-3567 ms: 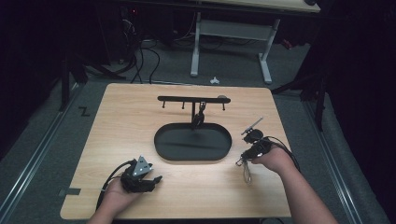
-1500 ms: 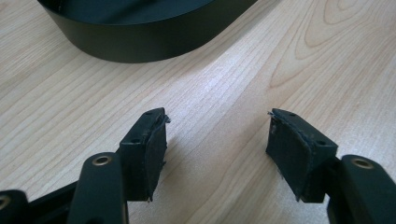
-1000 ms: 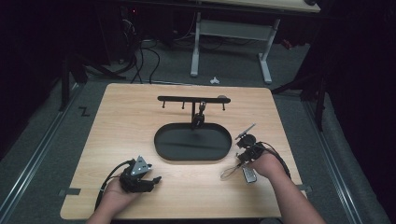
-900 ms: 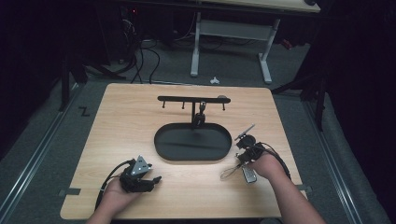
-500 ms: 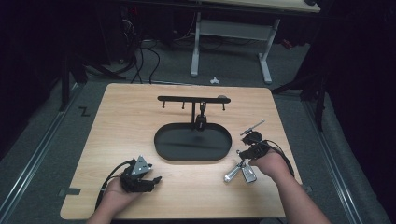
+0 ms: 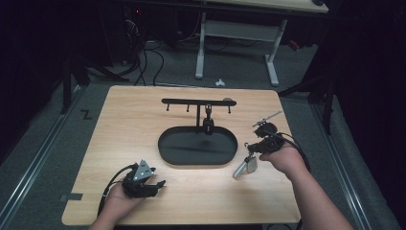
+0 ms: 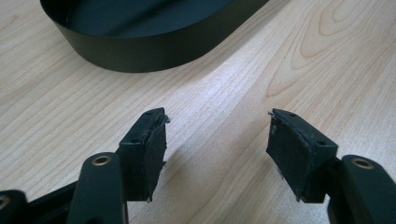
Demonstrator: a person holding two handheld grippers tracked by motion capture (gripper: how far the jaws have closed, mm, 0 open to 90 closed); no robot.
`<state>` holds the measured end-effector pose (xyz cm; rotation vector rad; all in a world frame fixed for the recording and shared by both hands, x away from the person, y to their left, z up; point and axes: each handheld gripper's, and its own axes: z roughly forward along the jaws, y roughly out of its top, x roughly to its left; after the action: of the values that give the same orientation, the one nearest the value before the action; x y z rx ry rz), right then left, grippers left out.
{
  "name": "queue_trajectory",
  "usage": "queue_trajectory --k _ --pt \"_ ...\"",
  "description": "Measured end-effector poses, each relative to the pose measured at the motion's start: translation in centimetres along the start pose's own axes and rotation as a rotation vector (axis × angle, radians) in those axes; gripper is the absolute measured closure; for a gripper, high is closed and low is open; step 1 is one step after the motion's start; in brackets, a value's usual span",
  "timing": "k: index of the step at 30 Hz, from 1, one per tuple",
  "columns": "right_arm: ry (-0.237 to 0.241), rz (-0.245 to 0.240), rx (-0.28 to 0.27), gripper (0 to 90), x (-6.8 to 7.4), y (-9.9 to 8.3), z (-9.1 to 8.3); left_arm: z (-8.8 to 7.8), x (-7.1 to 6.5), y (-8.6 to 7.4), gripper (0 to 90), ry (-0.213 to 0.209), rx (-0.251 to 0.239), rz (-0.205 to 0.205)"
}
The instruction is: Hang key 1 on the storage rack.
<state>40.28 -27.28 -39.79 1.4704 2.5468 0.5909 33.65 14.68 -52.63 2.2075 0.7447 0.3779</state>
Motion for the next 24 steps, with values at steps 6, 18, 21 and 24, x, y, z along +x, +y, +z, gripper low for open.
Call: queue_trajectory --k 6,18,21,24 --pt "0.008 -0.009 -0.027 87.0 0.2 1.0 -1.5 -0.2 0.1 -0.1 37.7 0.006 -0.009 -0.01" --pt "0.009 -0.029 -0.06 87.1 0.8 2.7 -3.3 -0.5 0.2 -0.3 37.6 0.006 -0.02 -0.026" --pt "0.011 -0.032 -0.066 87.1 0.9 3.0 -3.4 -0.6 0.3 -0.4 37.6 0.003 -0.022 -0.03" --pt "0.012 -0.028 -0.073 87.1 0.8 3.3 -3.3 -0.5 0.2 -0.4 37.6 0.003 -0.02 -0.021"
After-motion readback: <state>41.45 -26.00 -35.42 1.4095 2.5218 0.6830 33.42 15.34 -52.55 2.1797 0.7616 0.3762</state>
